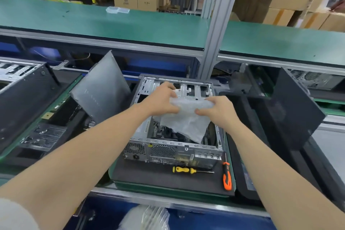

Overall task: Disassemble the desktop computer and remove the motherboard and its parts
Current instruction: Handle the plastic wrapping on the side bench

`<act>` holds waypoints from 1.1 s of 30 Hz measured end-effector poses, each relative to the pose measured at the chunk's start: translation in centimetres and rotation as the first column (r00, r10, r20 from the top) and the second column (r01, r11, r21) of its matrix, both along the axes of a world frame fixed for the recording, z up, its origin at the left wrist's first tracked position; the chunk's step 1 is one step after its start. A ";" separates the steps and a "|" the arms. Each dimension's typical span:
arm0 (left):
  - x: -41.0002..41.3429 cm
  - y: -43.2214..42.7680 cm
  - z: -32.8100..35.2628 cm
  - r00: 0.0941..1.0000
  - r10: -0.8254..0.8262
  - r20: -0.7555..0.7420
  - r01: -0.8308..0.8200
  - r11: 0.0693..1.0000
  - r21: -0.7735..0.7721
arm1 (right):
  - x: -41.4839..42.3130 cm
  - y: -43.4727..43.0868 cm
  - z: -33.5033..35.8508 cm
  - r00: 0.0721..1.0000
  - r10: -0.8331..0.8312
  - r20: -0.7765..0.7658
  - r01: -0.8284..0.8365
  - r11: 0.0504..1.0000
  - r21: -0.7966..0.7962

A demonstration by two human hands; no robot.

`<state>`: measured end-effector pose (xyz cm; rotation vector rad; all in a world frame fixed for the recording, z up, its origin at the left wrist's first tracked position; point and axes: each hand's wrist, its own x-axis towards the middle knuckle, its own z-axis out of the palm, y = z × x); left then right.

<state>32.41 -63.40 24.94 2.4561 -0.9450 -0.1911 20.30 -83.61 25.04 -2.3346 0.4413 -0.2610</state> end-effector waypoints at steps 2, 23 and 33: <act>-0.7 0.5 0.8 0.991 0.088 -0.106 -0.105 0.979 -0.174 | -0.7 -0.3 0.0 0.992 0.039 0.116 -0.056 0.987 0.149; -25.4 22.6 -10.2 0.448 0.104 -0.888 -0.869 0.285 -0.405 | -9.6 18.5 -10.7 0.909 0.417 0.002 -0.217 0.470 0.855; -40.6 36.6 -18.2 0.363 0.124 -0.924 -0.889 -0.252 -0.383 | -14.7 38.2 -19.2 0.743 0.638 -0.203 -0.157 0.460 0.874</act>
